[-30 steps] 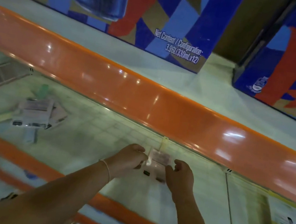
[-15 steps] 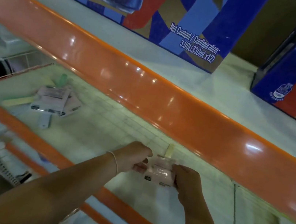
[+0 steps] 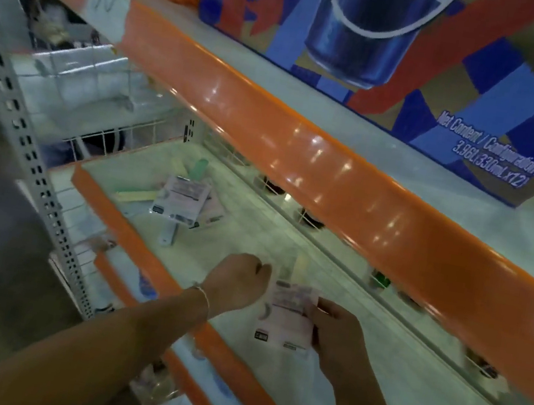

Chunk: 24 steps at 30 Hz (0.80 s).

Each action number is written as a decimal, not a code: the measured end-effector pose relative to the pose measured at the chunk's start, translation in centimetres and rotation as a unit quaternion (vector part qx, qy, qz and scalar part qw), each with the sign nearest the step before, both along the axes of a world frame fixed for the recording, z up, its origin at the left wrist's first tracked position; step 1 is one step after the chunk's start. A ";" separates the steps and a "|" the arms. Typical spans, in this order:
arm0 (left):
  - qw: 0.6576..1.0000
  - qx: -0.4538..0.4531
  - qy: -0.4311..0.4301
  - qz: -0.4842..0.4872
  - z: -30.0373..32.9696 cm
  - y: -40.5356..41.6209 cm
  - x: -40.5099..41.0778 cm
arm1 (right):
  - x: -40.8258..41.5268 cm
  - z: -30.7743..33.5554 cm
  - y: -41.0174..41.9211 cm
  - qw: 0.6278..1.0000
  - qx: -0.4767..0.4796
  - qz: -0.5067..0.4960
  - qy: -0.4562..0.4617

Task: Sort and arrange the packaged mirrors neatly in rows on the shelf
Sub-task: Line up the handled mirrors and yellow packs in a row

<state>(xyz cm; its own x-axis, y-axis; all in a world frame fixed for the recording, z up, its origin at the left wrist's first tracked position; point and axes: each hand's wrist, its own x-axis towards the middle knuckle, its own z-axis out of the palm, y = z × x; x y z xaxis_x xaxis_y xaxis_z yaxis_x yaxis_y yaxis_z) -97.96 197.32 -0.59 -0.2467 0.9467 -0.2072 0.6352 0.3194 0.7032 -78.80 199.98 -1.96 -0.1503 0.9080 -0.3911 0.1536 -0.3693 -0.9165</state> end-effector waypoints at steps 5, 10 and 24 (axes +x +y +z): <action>0.992 0.110 0.039 0.047 -0.1 -0.5 -7.2 | -7.5 0.0 1.2 0.999 0.001 0.028 0.017; 0.982 0.174 0.022 0.066 0.8 -0.3 -16.3 | -16.1 1.2 2.9 0.999 0.022 0.014 0.020; 0.997 0.055 0.047 0.027 -1.2 3.4 -27.9 | -29.1 0.8 4.3 0.953 0.213 -0.007 -0.215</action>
